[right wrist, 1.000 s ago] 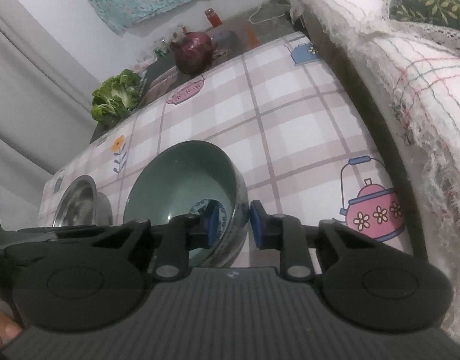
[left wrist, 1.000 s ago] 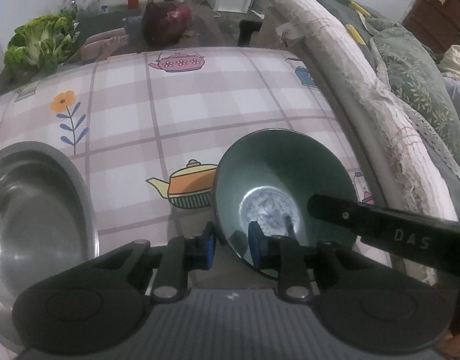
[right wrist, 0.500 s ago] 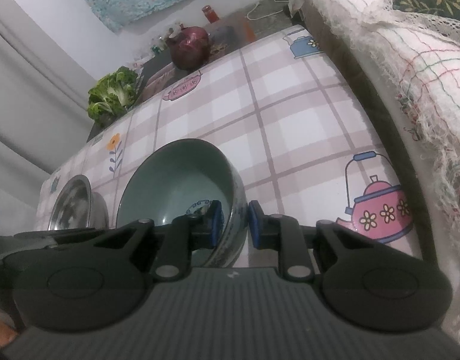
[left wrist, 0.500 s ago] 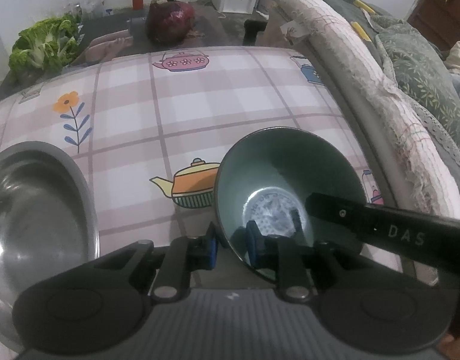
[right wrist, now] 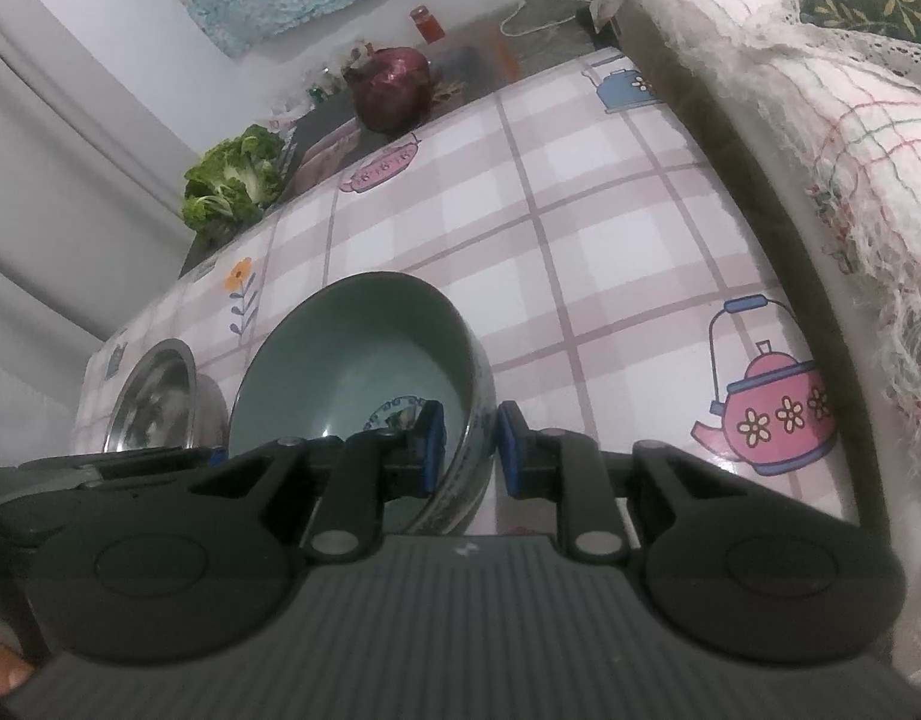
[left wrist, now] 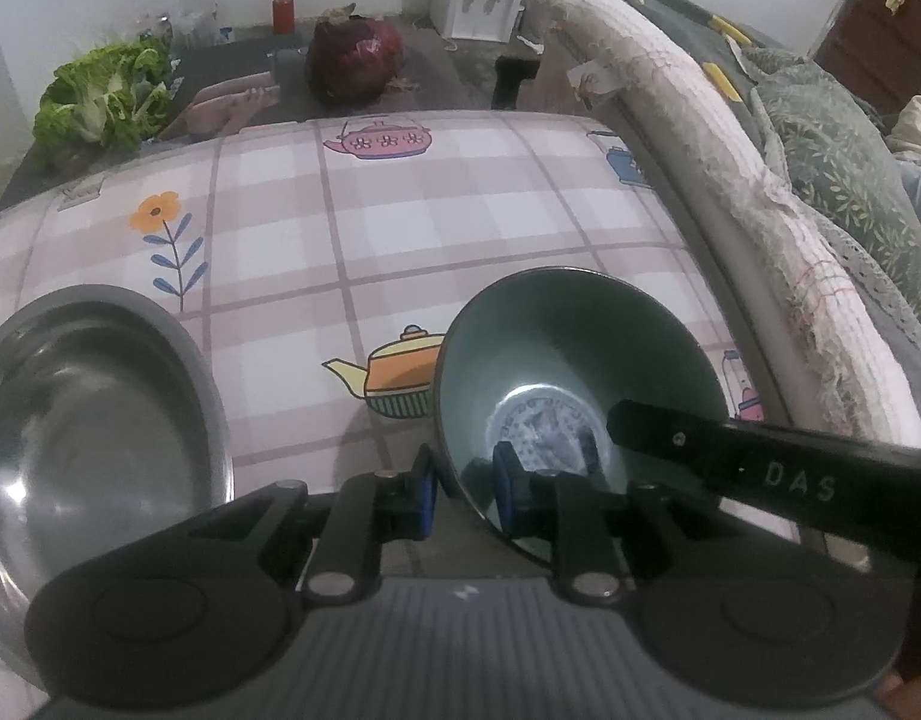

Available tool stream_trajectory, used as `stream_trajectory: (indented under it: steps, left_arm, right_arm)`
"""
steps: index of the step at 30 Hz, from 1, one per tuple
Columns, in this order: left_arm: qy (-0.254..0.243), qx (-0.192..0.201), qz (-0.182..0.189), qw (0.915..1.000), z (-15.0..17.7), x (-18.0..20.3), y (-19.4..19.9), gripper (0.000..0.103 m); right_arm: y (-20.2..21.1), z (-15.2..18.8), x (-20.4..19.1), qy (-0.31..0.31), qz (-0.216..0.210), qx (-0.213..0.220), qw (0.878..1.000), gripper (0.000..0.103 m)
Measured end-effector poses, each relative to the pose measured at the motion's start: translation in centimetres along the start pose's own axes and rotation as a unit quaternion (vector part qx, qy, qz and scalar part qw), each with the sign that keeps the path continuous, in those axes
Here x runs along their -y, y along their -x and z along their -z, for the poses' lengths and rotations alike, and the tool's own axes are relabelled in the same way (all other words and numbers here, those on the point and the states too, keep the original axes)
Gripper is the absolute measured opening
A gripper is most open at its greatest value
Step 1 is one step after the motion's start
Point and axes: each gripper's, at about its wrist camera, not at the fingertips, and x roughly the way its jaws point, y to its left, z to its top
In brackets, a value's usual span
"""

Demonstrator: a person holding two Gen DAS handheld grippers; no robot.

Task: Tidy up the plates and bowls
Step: 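Lift the green bowl with the right gripper and carry it toward the steel bowls, then lower the green bowl into the steel bowl and open the right gripper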

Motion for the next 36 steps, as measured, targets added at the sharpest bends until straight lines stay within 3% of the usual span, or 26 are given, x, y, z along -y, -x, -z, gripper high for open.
stream_trajectory:
  steps: [36]
  left_arm:
    - [0.016,0.043,0.001,0.999,0.2,-0.6,4.9,0.021]
  right_arm:
    - [3.4,-0.6,-3.1,0.022,-0.008,0.025,0.999,0.019]
